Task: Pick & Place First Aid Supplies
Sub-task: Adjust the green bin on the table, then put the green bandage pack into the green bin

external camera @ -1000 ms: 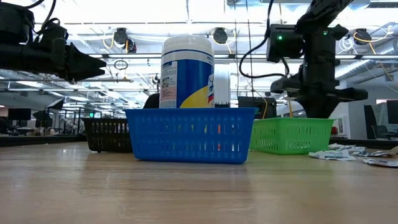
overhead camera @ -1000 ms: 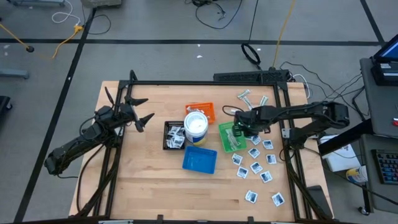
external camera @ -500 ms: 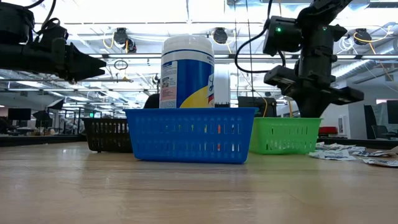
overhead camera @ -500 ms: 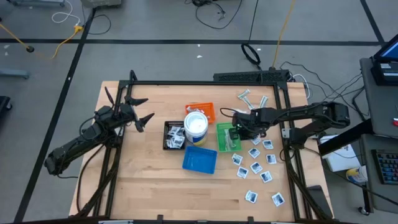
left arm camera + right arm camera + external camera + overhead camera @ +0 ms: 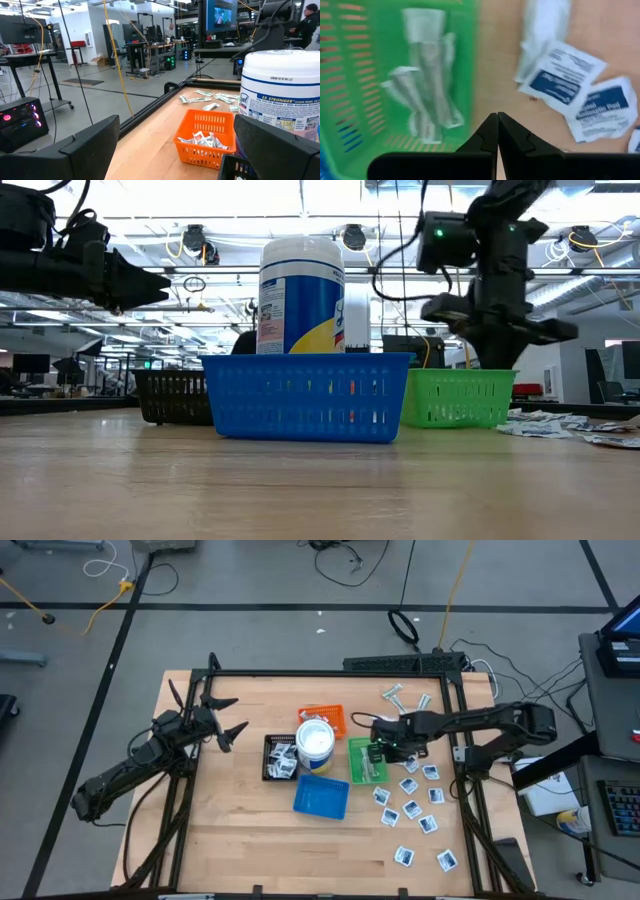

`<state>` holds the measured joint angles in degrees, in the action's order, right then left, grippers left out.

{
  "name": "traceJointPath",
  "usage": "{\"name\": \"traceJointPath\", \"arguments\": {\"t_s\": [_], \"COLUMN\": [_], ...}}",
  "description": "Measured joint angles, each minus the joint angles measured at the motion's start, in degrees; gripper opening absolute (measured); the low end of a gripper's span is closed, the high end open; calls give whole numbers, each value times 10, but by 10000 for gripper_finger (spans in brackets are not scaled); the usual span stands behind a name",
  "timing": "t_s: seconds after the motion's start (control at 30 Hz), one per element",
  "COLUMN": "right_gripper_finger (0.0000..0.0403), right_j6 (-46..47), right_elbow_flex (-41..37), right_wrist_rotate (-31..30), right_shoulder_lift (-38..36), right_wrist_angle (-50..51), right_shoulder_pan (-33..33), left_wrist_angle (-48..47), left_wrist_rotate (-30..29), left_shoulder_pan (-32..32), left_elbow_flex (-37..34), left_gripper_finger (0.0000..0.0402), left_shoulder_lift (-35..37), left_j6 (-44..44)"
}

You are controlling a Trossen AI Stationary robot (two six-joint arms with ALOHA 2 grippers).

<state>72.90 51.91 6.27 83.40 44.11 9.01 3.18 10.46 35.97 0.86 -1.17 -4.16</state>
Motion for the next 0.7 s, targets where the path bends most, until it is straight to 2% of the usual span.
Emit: {"name": "traceJointPath", "arguments": {"t_s": [0.43, 0.7], "right_gripper_finger": [0, 0], "right_j6": [-15, -40], "right_elbow_flex": [67, 66], "right_wrist_rotate": [13, -64], "right_shoulder_lift": [45, 41], "right_wrist_angle": [-23, 67], "right_shoulder_pan": [-3, 30], "left_wrist_angle": [0, 0], "left_wrist_rotate": [0, 0], "left_shoulder_pan": [0, 0], "left_elbow_flex": [0, 0], "left_gripper_finger": [397, 397], "left_shoulder_lift": [0, 0], "left_j6": [0, 1]}}
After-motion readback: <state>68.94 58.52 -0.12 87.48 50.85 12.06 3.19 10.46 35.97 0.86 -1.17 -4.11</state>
